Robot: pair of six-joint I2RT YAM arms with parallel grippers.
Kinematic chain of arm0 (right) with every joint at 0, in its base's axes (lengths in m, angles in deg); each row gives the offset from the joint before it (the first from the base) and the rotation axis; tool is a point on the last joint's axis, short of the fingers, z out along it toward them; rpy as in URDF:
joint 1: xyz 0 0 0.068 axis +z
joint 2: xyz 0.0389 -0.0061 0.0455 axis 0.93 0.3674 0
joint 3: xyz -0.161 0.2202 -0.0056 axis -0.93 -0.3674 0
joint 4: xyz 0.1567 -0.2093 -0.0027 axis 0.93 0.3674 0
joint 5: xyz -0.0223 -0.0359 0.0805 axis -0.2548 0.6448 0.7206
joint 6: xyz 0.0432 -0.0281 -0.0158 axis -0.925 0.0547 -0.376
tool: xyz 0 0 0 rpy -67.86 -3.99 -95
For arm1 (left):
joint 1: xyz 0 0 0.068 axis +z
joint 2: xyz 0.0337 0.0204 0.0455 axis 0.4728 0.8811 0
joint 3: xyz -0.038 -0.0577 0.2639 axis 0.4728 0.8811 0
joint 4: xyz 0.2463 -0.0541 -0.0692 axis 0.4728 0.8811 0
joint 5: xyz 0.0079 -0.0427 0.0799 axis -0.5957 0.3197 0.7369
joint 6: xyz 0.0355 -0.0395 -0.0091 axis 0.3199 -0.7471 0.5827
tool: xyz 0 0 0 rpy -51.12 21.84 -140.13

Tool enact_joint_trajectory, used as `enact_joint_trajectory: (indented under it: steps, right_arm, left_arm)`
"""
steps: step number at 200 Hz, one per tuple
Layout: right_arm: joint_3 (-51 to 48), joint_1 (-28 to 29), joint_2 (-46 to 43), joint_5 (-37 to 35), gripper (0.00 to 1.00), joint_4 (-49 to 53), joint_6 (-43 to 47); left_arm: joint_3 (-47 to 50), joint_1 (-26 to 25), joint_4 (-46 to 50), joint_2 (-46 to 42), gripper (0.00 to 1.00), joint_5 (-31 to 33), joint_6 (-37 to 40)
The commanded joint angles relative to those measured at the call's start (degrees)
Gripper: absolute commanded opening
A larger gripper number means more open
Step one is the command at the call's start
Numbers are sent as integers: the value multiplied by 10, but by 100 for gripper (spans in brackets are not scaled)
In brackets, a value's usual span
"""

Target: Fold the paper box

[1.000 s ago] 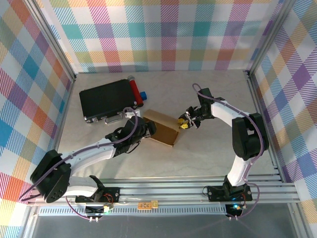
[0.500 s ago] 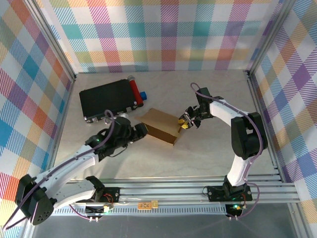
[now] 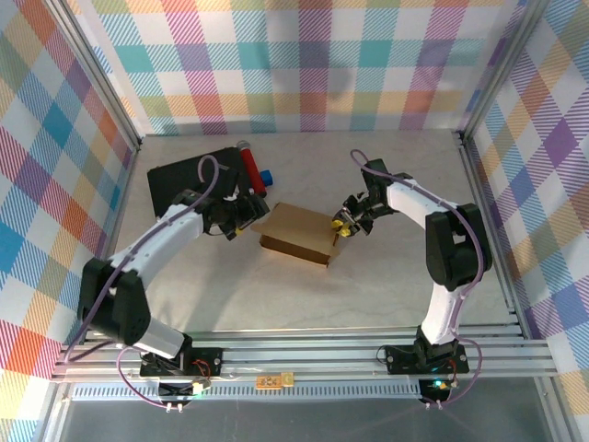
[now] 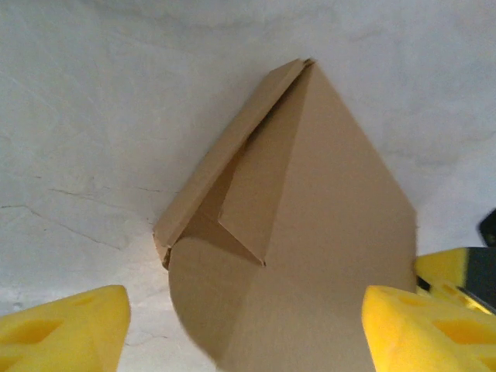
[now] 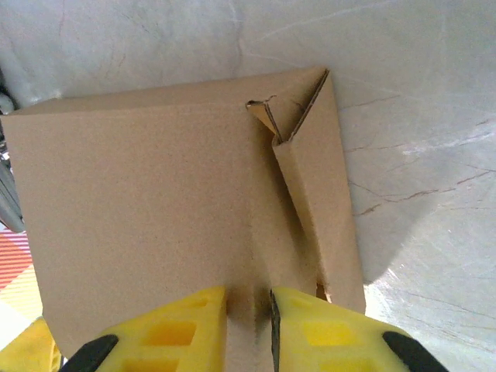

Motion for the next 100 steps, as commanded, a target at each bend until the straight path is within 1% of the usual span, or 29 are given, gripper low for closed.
enact_joint_trajectory:
  steps: [1,22,46,60,78,100]
  right_arm:
    - [12,4,9,-12,23,20,19]
    - [18,4,13,-15,23,21,24]
    - [32,4,22,-21,23,33,40]
    - [44,4,30,-23,23,41,53]
    - [67,4,40,-28,23,59,75]
    - [98,4,46,-47,25,91,106]
  left_arm:
    - [-41,7,0,41,71,-30,38]
    - [-42,7,-3,80,62,-39,58]
    - [-15,7,-30,104,61,-42,69]
    - [-5,6,-29,120,59,-40,75]
    - [-2,3,-7,139,50,-33,82]
    - [5,-8,16,134,42,-17,83]
